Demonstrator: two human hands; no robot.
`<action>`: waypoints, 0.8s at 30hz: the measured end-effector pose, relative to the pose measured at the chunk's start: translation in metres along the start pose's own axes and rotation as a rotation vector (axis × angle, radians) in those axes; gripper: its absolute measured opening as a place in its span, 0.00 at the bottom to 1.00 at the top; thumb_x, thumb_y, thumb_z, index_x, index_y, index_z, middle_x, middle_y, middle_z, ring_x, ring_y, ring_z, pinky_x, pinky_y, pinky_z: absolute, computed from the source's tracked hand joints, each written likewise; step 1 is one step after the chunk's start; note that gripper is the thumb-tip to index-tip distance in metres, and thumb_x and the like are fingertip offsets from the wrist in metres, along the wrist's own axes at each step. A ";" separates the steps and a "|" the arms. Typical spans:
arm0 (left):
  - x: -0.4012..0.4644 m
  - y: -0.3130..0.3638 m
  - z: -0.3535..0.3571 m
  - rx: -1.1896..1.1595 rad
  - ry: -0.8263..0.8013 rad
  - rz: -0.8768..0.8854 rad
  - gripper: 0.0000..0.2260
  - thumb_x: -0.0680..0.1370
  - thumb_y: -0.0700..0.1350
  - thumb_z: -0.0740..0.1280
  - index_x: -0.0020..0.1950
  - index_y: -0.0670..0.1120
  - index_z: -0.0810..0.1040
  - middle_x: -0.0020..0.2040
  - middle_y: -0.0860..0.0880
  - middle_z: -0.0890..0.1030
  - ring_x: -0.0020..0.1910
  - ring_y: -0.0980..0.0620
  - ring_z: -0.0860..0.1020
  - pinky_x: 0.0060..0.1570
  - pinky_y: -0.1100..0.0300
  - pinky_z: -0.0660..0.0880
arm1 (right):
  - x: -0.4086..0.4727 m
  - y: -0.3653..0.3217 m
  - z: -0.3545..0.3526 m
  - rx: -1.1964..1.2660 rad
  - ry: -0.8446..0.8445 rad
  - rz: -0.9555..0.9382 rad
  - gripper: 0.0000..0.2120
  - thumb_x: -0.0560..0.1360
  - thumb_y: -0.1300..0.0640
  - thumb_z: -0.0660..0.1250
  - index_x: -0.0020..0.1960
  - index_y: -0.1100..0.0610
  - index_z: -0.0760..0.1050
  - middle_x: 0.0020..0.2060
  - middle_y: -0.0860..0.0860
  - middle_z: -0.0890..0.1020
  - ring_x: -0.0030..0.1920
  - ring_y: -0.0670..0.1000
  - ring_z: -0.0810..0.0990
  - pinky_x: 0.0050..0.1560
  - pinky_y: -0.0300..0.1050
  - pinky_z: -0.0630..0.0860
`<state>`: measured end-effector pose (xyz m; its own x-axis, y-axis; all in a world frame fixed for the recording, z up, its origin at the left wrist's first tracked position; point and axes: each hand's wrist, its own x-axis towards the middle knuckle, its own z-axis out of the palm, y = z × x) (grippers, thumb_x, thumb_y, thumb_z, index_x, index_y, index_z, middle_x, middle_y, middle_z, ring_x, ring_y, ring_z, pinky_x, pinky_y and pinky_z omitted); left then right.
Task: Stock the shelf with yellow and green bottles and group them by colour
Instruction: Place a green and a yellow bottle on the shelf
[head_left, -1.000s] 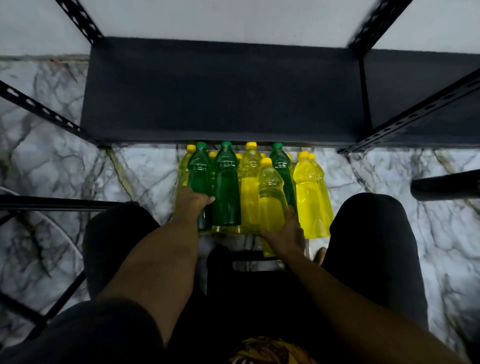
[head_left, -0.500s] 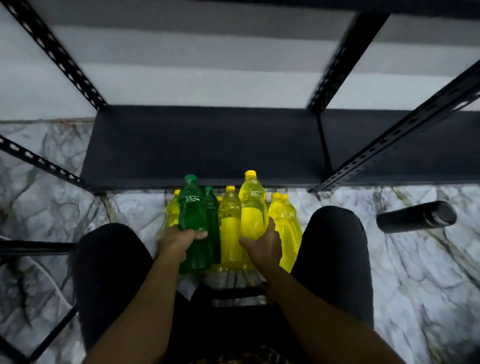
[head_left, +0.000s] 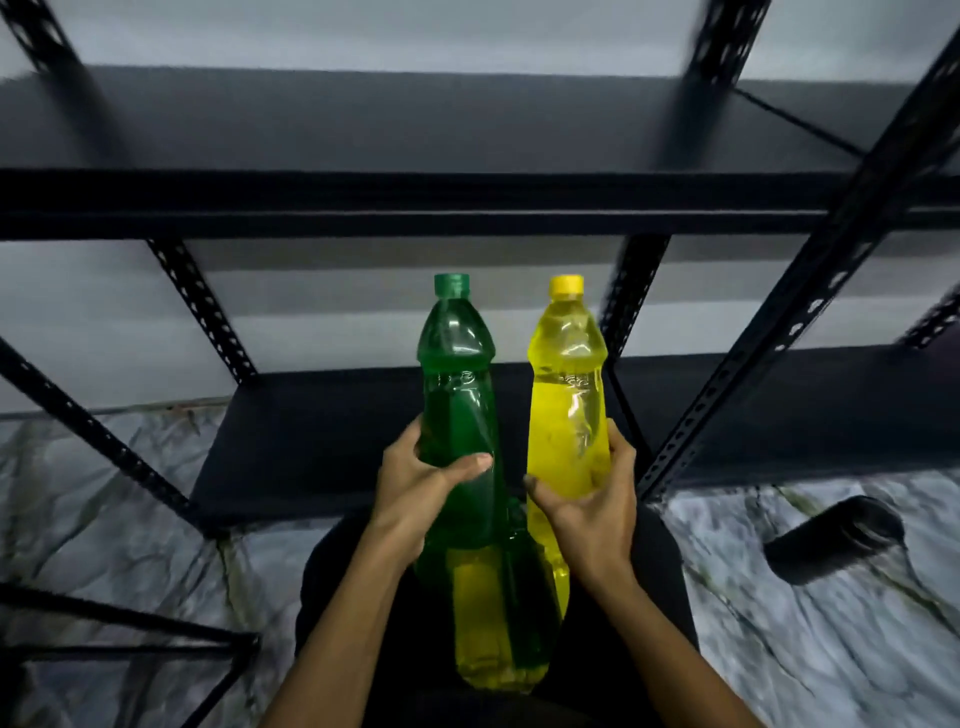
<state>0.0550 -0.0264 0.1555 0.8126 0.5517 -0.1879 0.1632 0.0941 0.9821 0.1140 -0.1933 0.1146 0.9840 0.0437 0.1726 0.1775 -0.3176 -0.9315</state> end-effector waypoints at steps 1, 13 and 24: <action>-0.004 0.012 0.001 -0.005 -0.004 0.041 0.25 0.65 0.39 0.80 0.60 0.53 0.79 0.49 0.54 0.85 0.51 0.53 0.83 0.56 0.48 0.79 | 0.002 -0.011 -0.003 0.024 0.014 -0.043 0.49 0.60 0.49 0.82 0.73 0.47 0.58 0.65 0.47 0.71 0.66 0.52 0.72 0.64 0.57 0.74; -0.010 0.157 0.008 0.012 -0.021 0.551 0.24 0.66 0.39 0.79 0.59 0.51 0.78 0.51 0.54 0.85 0.52 0.56 0.83 0.52 0.54 0.81 | 0.073 -0.138 -0.016 0.169 0.194 -0.409 0.49 0.62 0.45 0.78 0.75 0.51 0.56 0.69 0.47 0.68 0.70 0.51 0.68 0.66 0.59 0.71; 0.063 0.265 0.022 0.087 0.251 0.750 0.28 0.58 0.60 0.78 0.55 0.55 0.79 0.48 0.56 0.84 0.50 0.52 0.83 0.51 0.48 0.81 | 0.171 -0.241 -0.008 0.173 0.272 -0.600 0.48 0.64 0.48 0.79 0.76 0.54 0.57 0.66 0.53 0.69 0.67 0.52 0.67 0.63 0.46 0.68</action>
<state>0.1613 0.0152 0.4042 0.5743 0.6139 0.5416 -0.3256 -0.4357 0.8391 0.2392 -0.1168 0.3710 0.6801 -0.0820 0.7285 0.7132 -0.1560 -0.6834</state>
